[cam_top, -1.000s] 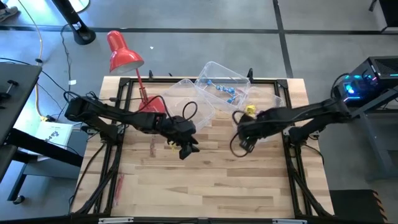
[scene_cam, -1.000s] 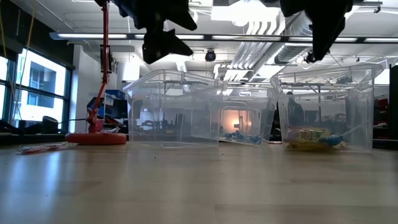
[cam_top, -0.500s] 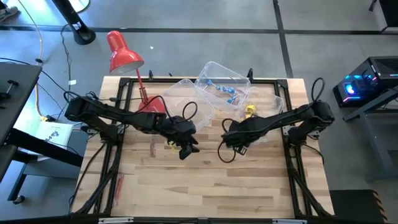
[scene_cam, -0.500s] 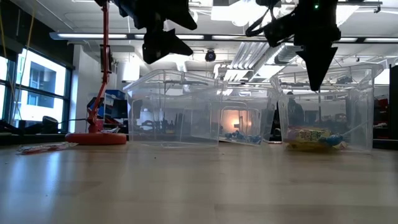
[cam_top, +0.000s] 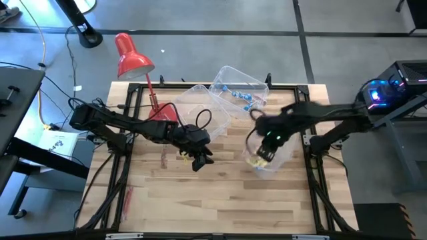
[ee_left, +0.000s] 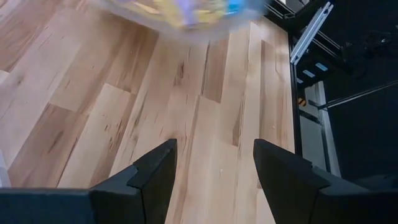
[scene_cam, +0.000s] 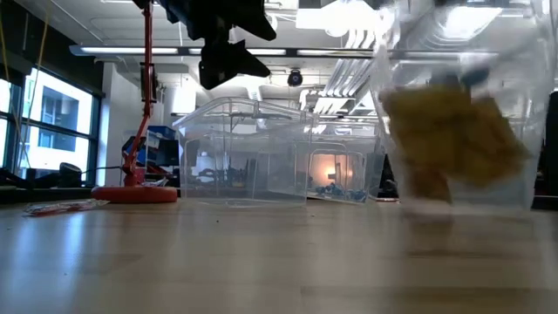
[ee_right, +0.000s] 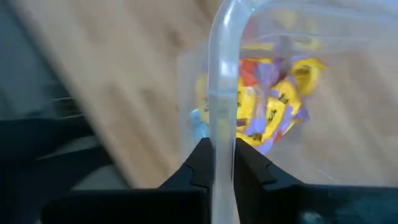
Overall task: Sort candy
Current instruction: Put the blue candy into the center transparent bin
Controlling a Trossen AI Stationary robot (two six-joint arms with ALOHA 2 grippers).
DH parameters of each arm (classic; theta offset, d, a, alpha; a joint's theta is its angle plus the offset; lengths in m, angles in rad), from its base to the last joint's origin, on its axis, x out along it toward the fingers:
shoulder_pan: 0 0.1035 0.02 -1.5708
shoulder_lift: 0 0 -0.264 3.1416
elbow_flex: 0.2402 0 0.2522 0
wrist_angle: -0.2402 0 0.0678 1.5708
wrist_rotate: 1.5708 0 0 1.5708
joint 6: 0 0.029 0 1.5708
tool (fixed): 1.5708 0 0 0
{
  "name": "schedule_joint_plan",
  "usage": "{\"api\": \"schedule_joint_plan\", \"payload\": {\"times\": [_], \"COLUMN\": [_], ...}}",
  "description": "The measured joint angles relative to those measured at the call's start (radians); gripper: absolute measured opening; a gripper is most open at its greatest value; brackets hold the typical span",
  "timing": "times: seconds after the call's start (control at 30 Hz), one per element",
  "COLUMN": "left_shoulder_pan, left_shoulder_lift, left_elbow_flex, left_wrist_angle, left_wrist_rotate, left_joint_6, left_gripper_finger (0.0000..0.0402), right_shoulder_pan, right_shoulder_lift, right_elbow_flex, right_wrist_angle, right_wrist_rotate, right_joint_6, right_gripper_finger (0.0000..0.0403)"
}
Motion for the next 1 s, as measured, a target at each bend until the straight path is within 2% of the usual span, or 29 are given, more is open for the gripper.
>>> {"api": "schedule_joint_plan", "payload": {"times": [0.2, 0.4, 0.57, 0.7, 1.0], "left_shoulder_pan": [0.0, 0.0, 0.0, 0.0, 0.0], "left_shoulder_lift": [0.0, 0.0, 0.0, 0.0, 0.0], "left_elbow_flex": [0.0, 0.0, 0.0, 0.0, 0.0], "left_wrist_angle": [0.001, 0.009, 0.013, 0.013, 0.014], "left_wrist_rotate": [0.0, 0.0, -0.001, -0.001, -0.001], "left_joint_6": [0.008, 0.008, 0.01, 0.012, 0.012], "left_gripper_finger": [0.0207, 0.0207, 0.0207, 0.0207, 0.0207], "right_shoulder_pan": [-0.047, -0.072, -0.064, -0.051, -0.048], "right_shoulder_lift": [-0.08, -0.1, -0.093, -0.09, -0.09], "right_elbow_flex": [0.149, 0.158, 0.07, -0.05, -0.307], "right_wrist_angle": [0.004, -0.071, -0.073, -0.027, 0.262], "right_wrist_rotate": [-0.158, -0.071, -0.024, -0.015, -0.078], "right_joint_6": [-0.012, 0.026, 0.041, 0.058, 0.101], "right_gripper_finger": [0.0015, 0.0015, 0.0015, 0.0015, 0.0015]}}
